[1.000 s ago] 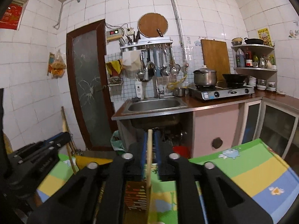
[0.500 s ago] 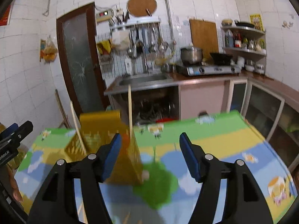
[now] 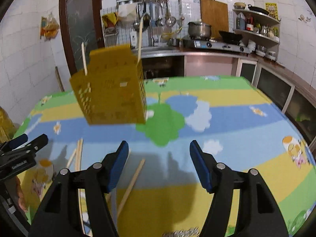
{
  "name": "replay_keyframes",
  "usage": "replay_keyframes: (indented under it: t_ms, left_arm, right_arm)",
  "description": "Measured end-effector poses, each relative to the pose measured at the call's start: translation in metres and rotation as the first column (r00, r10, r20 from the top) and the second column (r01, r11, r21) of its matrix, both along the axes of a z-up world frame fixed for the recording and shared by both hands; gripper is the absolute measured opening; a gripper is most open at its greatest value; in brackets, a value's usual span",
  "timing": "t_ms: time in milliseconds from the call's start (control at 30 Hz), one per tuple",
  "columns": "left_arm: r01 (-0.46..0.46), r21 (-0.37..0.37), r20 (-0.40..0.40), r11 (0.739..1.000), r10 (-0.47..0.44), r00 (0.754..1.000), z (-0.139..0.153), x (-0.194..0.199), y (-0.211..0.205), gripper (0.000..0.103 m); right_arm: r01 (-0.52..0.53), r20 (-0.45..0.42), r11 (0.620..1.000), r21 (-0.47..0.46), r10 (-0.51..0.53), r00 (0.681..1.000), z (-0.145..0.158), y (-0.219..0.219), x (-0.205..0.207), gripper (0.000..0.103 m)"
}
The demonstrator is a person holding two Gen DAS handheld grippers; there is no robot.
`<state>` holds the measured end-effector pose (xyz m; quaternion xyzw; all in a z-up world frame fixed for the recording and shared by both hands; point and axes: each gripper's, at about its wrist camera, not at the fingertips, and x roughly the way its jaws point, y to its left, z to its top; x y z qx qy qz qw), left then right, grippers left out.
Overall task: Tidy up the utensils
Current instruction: 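Move both tools back down to the remaining utensils on the cloth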
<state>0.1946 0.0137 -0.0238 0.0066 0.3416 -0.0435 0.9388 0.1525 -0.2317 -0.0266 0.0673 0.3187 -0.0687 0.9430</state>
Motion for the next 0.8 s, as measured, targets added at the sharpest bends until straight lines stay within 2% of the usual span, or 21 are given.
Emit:
replay_keyframes:
  t_ms: [267,400,633,667,733,800]
  left_arm:
    - [0.006,0.035,-0.049,0.999,-0.004,0.999,-0.023,-0.005,0.002,0.093]
    - [0.005,0.011,-0.101,1.000,-0.004,0.995,-0.031,-0.002,0.004,0.093]
    - [0.005,0.007,-0.116,1.000,-0.004,0.993,-0.033,-0.001,0.003,0.093]
    - [0.005,0.008,-0.120,1.000,-0.004,0.993,-0.034,0.000,0.003,0.093]
    - [0.003,0.008,-0.127,1.000,-0.002,0.992,-0.035,0.001,0.003,0.093]
    - [-0.001,0.010,-0.133,1.000,0.002,0.991,-0.036,0.002,0.003,0.093]
  right_arm:
    - [-0.041,-0.041,0.999,0.018,0.042,0.998,-0.020,0.020,-0.013,0.064]
    - [-0.074,-0.062,0.997,0.014,0.074,0.995,-0.023,0.030,-0.013,0.064]
    - [-0.105,-0.110,0.994,-0.007,0.104,0.989,-0.032,0.045,-0.009,0.062]
    - [-0.111,-0.117,0.994,-0.008,0.109,0.987,-0.033,0.047,-0.008,0.061]
    - [-0.119,-0.129,0.993,-0.016,0.116,0.985,-0.034,0.049,-0.006,0.052]
    - [-0.128,-0.142,0.992,-0.015,0.124,0.982,-0.037,0.052,-0.004,0.049]
